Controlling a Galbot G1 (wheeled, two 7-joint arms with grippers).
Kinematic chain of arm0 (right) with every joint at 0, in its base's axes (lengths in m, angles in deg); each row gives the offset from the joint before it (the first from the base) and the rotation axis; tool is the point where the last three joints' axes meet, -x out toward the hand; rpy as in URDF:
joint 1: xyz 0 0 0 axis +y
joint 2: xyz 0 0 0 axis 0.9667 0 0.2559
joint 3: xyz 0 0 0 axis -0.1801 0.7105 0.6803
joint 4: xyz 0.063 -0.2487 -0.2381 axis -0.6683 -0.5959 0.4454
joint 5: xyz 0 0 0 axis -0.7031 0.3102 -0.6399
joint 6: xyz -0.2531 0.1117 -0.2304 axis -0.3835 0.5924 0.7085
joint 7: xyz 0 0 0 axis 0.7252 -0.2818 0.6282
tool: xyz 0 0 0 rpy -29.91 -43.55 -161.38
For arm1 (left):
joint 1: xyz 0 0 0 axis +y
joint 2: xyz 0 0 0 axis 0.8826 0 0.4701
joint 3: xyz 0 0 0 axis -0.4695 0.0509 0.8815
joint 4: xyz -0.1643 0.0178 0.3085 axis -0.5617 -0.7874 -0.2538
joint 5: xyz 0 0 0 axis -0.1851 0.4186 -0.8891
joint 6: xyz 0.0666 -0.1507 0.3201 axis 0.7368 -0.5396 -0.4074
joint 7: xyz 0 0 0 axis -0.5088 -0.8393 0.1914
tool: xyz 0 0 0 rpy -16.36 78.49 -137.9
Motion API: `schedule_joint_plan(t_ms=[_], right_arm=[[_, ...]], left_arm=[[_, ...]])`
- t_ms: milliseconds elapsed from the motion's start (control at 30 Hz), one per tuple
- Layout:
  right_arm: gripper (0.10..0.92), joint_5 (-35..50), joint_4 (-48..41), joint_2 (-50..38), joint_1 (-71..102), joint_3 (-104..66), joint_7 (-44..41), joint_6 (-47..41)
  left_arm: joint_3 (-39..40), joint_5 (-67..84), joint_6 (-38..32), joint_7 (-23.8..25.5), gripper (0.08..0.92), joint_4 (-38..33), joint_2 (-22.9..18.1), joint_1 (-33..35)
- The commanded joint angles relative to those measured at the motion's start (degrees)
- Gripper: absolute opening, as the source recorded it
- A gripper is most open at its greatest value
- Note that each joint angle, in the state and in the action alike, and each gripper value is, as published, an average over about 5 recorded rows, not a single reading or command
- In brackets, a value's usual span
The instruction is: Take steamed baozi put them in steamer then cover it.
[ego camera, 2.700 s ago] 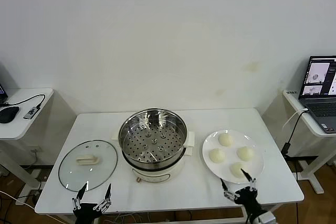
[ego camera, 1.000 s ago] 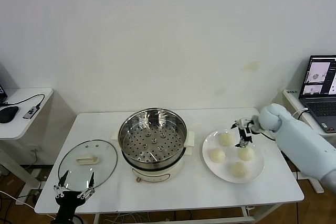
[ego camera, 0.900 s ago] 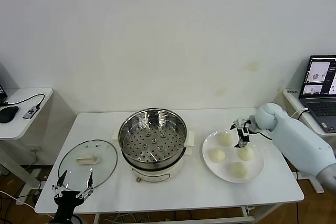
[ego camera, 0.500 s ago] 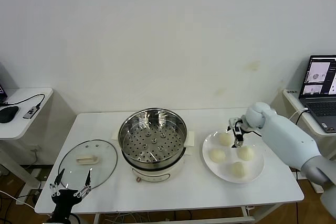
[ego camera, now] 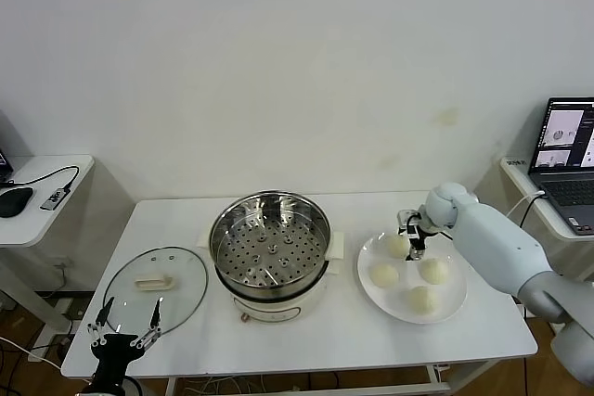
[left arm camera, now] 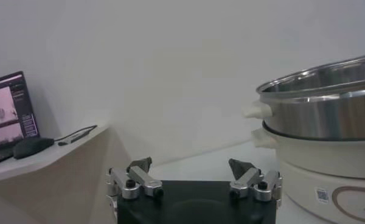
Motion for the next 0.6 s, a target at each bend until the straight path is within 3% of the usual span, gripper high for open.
schedule_joint_plan(t_ms=[33,267,600], right_arm=[[0.615,0.1,0.3,-0.1,-0.3,0.3,0.1,0.0],[0.572,4.1,4.5,-3.1,-2.6,2.1,-0.5,0.0],[0.565,17.5,17.0,-10.4,-16.4,11.4,-3.4,-0.3]], left_arm=[[-0.1,-0.1,0.0,0.0,0.823,-0.1,0.0,0.1],[0.0,0.0,0.0,0.0,0.823,-0.2,0.1,0.2],[1.0,3.9,0.9,0.1,0.823,-0.3,1.0,0.2]])
